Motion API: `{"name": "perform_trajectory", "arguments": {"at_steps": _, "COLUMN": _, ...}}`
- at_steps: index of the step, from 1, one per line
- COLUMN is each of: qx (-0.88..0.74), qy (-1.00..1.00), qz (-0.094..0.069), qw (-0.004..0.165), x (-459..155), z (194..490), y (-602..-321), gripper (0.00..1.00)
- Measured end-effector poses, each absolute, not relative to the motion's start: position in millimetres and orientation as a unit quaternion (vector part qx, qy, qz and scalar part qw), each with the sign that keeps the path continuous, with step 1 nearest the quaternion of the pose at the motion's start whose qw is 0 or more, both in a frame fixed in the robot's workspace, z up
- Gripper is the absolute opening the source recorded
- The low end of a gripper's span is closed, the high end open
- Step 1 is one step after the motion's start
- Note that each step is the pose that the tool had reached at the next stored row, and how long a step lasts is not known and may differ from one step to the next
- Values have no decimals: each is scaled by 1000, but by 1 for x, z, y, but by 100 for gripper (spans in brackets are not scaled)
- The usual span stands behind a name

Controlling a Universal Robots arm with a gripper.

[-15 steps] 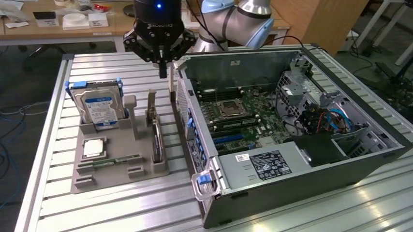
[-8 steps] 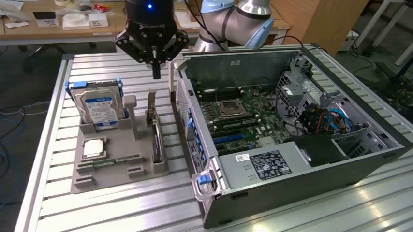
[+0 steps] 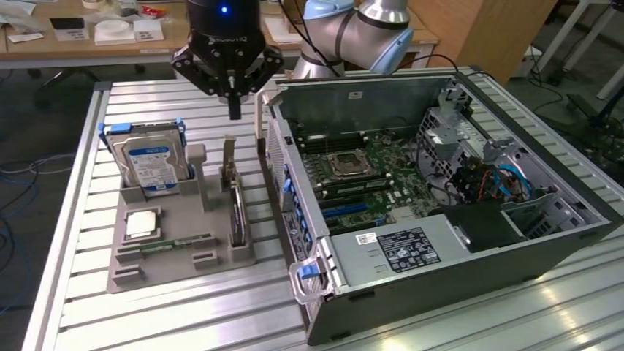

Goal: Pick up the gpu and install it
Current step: 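Reach for the gpu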

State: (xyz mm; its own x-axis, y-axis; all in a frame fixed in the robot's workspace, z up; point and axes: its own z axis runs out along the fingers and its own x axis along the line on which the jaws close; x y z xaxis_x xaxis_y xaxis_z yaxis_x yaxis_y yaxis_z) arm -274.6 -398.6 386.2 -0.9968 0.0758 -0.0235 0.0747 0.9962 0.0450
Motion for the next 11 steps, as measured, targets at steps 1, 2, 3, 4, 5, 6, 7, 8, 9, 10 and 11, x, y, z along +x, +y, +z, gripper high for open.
{"name": "perform_trajectory", "arguments": {"at_steps": 1, "qx": 38, "qy": 999, "qz": 22, "qw": 13, "x": -275, "z": 386, "y": -399, "gripper": 11}}
{"name": "perform_trajectory", "arguments": {"at_steps": 2, "qx": 38, "qy": 999, "qz": 22, "qw": 13, "x": -276, "z": 386, "y": -399, "gripper": 11}}
{"name": "perform_trajectory", "arguments": {"at_steps": 3, "qx": 38, "qy": 999, "qz": 22, "qw": 13, "x": -276, "z": 386, "y": -399, "gripper": 11}}
{"name": "perform_trajectory", "arguments": {"at_steps": 4, "qx": 38, "qy": 999, "qz": 22, "qw": 13, "x": -276, "z": 386, "y": -399, "gripper": 11}}
{"name": "perform_trajectory", "arguments": {"at_steps": 5, "qx": 38, "qy": 999, "qz": 22, "qw": 13, "x": -276, "z": 386, "y": -399, "gripper": 11}}
{"name": "perform_trajectory", "arguments": {"at_steps": 6, "qx": 38, "qy": 999, "qz": 22, "qw": 13, "x": -276, "z": 386, "y": -399, "gripper": 11}}
{"name": "perform_trajectory", "arguments": {"at_steps": 7, "qx": 38, "qy": 999, "qz": 22, "qw": 13, "x": -276, "z": 386, "y": -400, "gripper": 11}}
{"name": "perform_trajectory", "arguments": {"at_steps": 8, "qx": 38, "qy": 999, "qz": 22, "qw": 13, "x": -276, "z": 386, "y": -401, "gripper": 11}}
{"name": "perform_trajectory", "arguments": {"at_steps": 9, "qx": 38, "qy": 999, "qz": 22, "qw": 13, "x": -276, "z": 386, "y": -402, "gripper": 11}}
{"name": "perform_trajectory", "arguments": {"at_steps": 10, "qx": 37, "qy": 999, "qz": 22, "qw": 13, "x": -277, "z": 386, "y": -403, "gripper": 11}}
{"name": "perform_trajectory", "arguments": {"at_steps": 11, "qx": 37, "qy": 999, "qz": 22, "qw": 13, "x": -277, "z": 386, "y": -405, "gripper": 11}}
